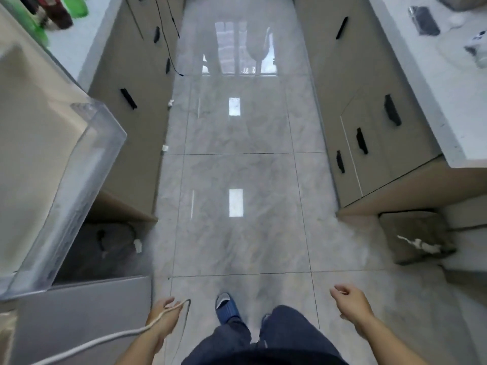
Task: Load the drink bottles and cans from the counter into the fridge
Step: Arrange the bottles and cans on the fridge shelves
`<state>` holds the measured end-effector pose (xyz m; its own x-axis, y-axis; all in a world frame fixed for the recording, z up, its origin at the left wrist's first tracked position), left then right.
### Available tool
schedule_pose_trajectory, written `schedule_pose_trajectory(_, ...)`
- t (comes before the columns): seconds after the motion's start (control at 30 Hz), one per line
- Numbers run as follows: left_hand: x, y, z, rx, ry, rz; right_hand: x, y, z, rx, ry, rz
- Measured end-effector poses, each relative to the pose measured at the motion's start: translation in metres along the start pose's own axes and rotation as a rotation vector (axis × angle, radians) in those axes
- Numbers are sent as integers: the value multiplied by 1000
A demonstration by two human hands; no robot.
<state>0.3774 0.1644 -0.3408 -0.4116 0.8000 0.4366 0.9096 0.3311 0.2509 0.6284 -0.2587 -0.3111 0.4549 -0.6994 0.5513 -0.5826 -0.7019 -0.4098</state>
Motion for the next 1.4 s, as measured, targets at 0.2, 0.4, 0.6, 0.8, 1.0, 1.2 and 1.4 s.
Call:
schedule_pose_trajectory(0.2, -7, 101, 27, -87, -54, 48, 2, 17, 5, -162, 18, 92)
schedule_pose_trajectory(0.4, -26, 214, 49, -155, -35, 68, 25, -17, 57, -226, 15, 75)
schedule_pose_trajectory(0.6, -39, 300, 44, -117, 25, -9, 68, -135, 155, -186, -49, 34)
schedule_pose_trajectory(0.8, -51, 353, 56, -57, 14, -109, 87, -327, 256, 96, -94, -50)
schedule_pose_trajectory(1.0, -49, 375, 86, 130, 17, -284, 51, -488, 302, 252, -190, -92)
schedule_pose_trajectory(1.2, -8, 450, 127, 195, 68, -450, 8, -585, 338, 299, -238, -239)
schedule_pose_trajectory(1.4, 74, 558, 162, 67, 142, -577, -38, -695, 362, 328, -265, -356)
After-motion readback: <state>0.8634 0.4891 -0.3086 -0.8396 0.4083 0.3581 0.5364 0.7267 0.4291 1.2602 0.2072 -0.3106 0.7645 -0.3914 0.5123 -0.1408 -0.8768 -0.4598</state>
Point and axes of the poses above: each hand's wrist, its own z-axis towards the middle knuckle, its own x-axis out of the back of the hand, y = z × x, the point moved 6 cm from there along z, towards the middle knuckle, and after that the axes turned 5 degrees about x, right-handed, at the moved point
